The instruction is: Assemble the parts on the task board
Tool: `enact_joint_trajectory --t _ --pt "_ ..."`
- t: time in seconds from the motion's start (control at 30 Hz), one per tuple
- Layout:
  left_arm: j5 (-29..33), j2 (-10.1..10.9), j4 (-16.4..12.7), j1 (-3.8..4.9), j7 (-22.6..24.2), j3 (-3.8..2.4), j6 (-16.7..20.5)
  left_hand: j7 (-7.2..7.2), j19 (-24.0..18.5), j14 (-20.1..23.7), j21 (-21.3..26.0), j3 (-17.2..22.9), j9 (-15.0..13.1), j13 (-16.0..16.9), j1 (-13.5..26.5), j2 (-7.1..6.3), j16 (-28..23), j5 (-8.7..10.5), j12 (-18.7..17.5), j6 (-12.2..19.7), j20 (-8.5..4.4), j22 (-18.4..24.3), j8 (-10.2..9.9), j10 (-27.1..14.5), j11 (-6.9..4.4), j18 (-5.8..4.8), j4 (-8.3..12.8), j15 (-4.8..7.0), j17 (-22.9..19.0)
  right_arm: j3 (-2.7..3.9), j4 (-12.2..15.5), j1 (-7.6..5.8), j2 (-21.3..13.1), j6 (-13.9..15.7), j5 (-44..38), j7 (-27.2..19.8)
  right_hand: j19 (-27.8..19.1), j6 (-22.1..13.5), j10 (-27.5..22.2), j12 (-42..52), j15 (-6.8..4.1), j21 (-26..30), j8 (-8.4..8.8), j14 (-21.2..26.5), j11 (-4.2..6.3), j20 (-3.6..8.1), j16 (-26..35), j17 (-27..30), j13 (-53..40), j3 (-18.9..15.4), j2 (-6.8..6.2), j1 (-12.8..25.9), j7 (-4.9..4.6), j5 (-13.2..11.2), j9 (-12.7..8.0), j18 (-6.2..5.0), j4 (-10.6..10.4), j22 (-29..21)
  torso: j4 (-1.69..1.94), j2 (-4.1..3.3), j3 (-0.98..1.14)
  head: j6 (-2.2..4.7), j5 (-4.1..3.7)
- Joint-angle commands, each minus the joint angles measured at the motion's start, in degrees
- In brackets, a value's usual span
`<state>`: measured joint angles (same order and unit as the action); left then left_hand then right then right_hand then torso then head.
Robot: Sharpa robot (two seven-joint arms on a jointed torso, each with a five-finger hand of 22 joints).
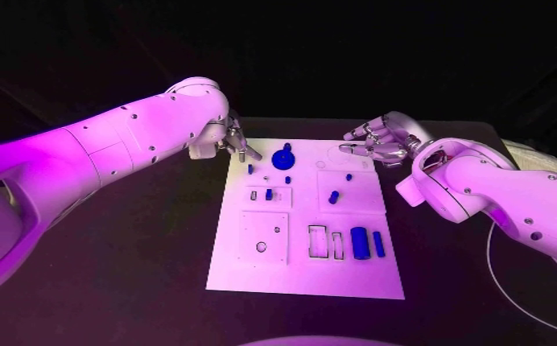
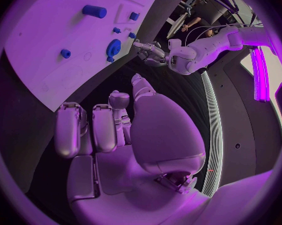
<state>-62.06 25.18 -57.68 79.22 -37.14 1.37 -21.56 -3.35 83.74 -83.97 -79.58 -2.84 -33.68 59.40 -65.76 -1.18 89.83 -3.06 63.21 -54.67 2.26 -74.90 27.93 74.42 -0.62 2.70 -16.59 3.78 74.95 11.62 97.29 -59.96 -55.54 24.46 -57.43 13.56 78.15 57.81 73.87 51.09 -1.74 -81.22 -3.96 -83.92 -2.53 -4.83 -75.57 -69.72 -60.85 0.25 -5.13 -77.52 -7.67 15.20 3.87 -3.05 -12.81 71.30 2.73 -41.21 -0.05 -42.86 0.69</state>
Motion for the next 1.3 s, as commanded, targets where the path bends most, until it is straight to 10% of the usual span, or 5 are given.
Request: enact_joint_trajectory --t 0.03,1.3 --pt "0.6 -0.3 0.2 -0.16 1.0 0.01 -2.3 0.02 0.3 -6.0 -0.2 -0.4 0.0 -0.1 -0.3 0.75 0.2 -0.06 0.1 -0.4 0.00 -3.8 0.3 0.2 -0.11 0.42 0.1 0.33 15.0 0.00 0.0 0.05 0.1 -0.7 -0.2 -0.3 -0.3 0.4 -0.5 -0.2 0.21 0.3 -0.17 -1.9 -0.12 0.03 0.4 0.0 0.0 0.0 0.53 -0.2 -0.02 0.2 0.0 -1.18 -0.3 0.0 -0.04 0.02 -0.01 -0.13 -0.06" --pt "1.5 -1.5 1.8 -1.17 0.0 0.02 -2.7 0.62 0.5 -6.0 -0.3 1.9 -0.6 -0.2 -7.1 4.22 0.2 -0.17 0.3 -0.9 -0.44 -4.3 1.1 0.7 -0.67 0.34 1.5 0.79 15.0 -0.01 -0.1 0.07 0.5 -0.8 -0.2 -0.5 -0.3 0.4 -0.6 -0.4 0.20 0.4 -0.17 -1.9 -0.12 0.04 0.5 0.1 0.2 0.0 0.64 -0.4 -0.01 0.3 0.0 -1.19 -0.3 -0.1 0.01 0.08 0.05 -0.59 -0.04"
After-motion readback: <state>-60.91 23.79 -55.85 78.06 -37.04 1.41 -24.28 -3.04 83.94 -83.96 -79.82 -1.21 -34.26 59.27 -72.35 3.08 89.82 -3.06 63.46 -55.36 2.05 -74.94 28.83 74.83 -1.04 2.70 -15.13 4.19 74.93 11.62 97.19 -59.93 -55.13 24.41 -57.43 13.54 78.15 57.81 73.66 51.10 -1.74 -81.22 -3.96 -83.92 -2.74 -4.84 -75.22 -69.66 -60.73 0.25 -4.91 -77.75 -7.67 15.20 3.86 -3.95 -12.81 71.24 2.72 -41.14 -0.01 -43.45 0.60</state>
